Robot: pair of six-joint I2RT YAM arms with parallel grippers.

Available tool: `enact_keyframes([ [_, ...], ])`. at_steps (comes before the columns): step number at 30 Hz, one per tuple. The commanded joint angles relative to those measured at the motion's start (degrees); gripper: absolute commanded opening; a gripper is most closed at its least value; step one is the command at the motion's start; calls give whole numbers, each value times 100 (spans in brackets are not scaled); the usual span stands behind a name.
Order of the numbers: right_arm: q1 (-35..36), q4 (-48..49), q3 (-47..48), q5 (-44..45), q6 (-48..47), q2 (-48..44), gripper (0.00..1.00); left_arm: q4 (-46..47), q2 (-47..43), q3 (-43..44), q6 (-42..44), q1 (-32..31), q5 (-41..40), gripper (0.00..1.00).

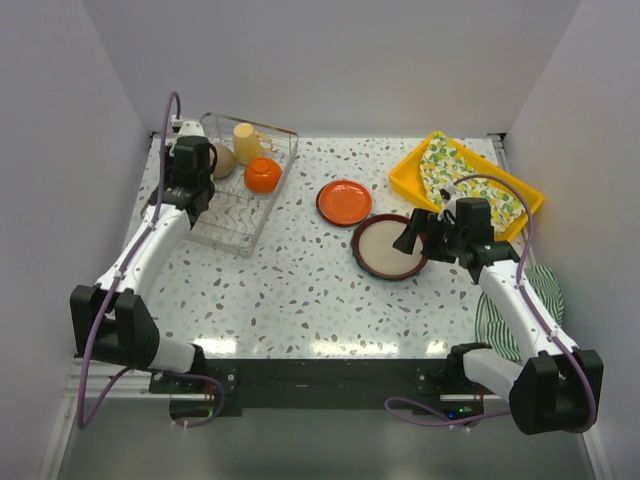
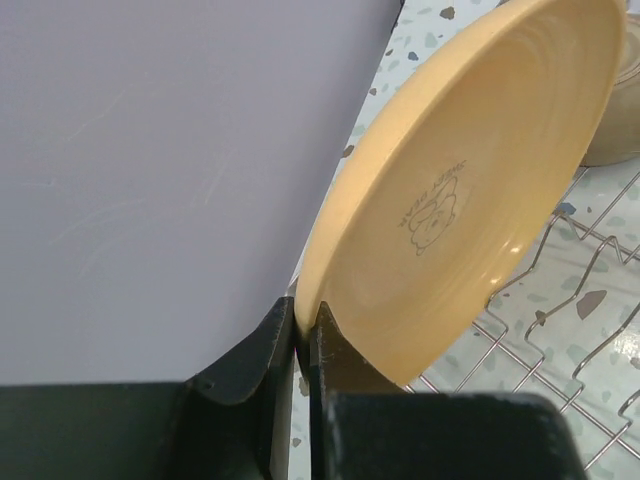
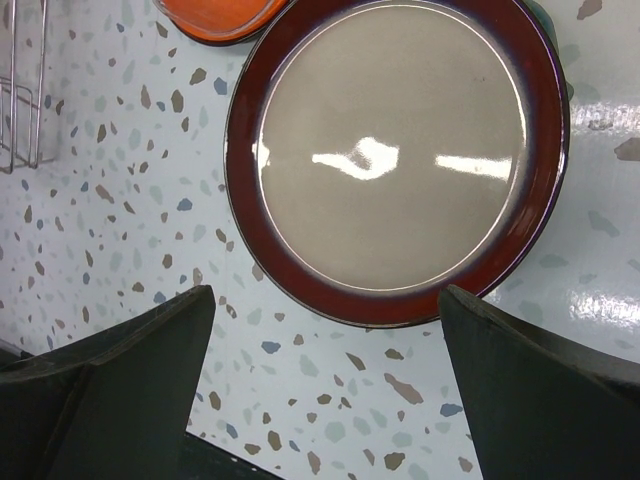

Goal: Unload the mixed dishes from the dish rack
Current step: Pick up the plate from the dish rack.

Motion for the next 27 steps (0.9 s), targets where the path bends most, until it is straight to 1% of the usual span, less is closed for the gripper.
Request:
enact_keyframes([
  [1,29,152,36,-169,90,-140,98,-99,-554,354,-287,-46,550,0],
  [9,20,196,27,-204,116,-148,98,-820,-1021,696,-622,-46,1498,0],
  [10,29,187,36,-221,107,-157,98,-865,-1126,732,-830,-46,1552,0],
  [13,20,249,53,-309,81,-192,98,-1093,-1284,925,-1007,-37,1964,0],
  [16,38,345,71,-502,107,-227,98,-1287,-1442,1040,-1262,-37,2667,0],
  [17,38,380,80,-581,116,-236,98,-1304,-1495,1005,-1341,-37,3112,0],
  [19,38,424,89,-643,142,-263,98,-1340,-1627,943,-1630,-37,3598,0],
  [20,55,442,106,-696,169,-289,98,-1331,-1662,839,-1737,-46,4035,0],
  [22,81,460,124,-714,186,-306,98,-1313,-1777,724,-2043,-37,4451,0],
  [23,116,468,141,-722,213,-324,98,-1313,-1803,602,-2141,-37,4836,0],
  [25,160,451,185,-705,221,-377,98,-1313,-1856,495,-2352,-46,5172,0],
  [26,239,460,229,-696,213,-394,98,-1322,-1856,399,-2405,-46,5530,0],
  [27,275,468,247,-653,221,-438,98,-1348,-1839,355,-2458,-54,5699,0],
])
